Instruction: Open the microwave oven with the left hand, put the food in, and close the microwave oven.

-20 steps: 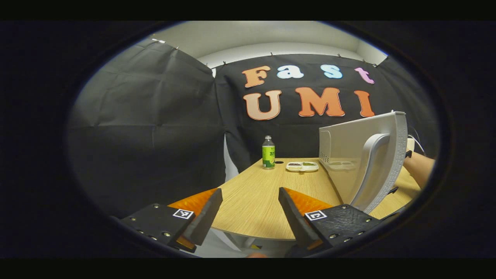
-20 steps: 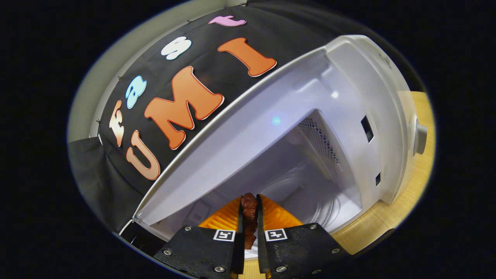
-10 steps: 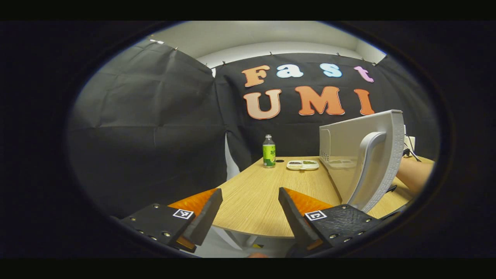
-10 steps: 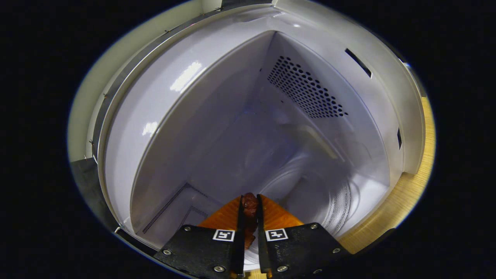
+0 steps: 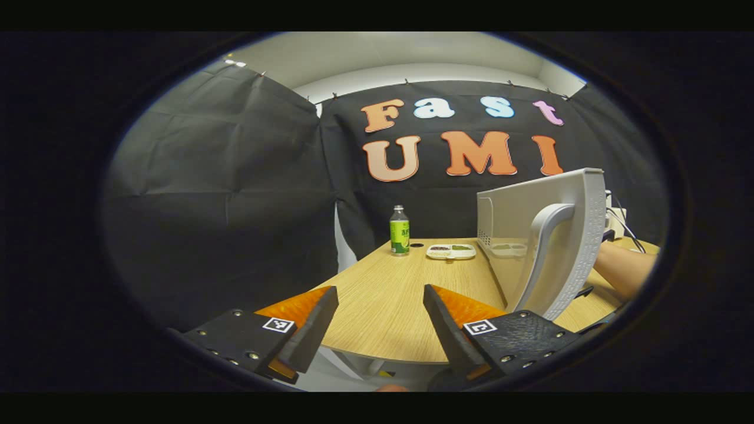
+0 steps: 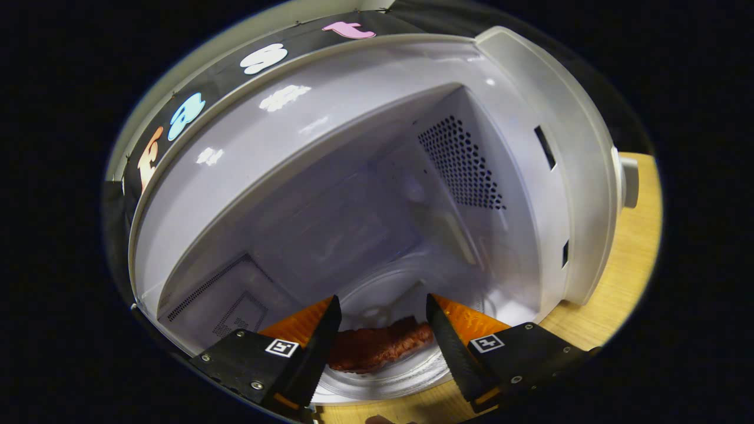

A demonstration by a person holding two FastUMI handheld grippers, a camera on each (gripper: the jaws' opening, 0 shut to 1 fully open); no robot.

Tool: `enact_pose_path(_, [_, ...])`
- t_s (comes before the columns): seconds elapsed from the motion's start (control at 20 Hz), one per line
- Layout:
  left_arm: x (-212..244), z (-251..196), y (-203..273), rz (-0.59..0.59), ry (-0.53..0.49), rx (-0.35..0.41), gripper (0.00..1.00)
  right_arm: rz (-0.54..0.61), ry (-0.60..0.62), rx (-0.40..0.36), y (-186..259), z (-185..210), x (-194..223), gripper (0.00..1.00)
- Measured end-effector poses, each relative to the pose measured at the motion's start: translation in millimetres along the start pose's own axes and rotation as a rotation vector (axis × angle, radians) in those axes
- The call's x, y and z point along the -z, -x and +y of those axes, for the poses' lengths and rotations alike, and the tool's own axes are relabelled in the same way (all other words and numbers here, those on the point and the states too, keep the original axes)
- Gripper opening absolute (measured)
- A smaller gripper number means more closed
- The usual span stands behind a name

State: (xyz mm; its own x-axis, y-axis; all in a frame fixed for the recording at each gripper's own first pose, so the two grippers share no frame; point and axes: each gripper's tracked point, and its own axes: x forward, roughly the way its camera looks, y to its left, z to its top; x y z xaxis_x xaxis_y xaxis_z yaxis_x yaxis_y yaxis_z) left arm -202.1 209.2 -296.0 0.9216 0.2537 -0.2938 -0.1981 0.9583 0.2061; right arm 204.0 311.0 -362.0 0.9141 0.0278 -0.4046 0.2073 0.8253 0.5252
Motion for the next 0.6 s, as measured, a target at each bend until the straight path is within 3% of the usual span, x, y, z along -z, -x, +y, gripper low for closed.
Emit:
enact_pose_path(0.25, [-0.4,-15.0,-3.6,0.009,-0.004,0.017,0.88,0.004,0.025,-0.036,30.3,-9.0,-15.1,0.94])
enact_pose_path(0.6, [-5.8,-51.1,-6.1,0.007,-0.015,0.083,0.88,-0.070,0.203,-0.158,100.9,-24.6,-75.2,0.93])
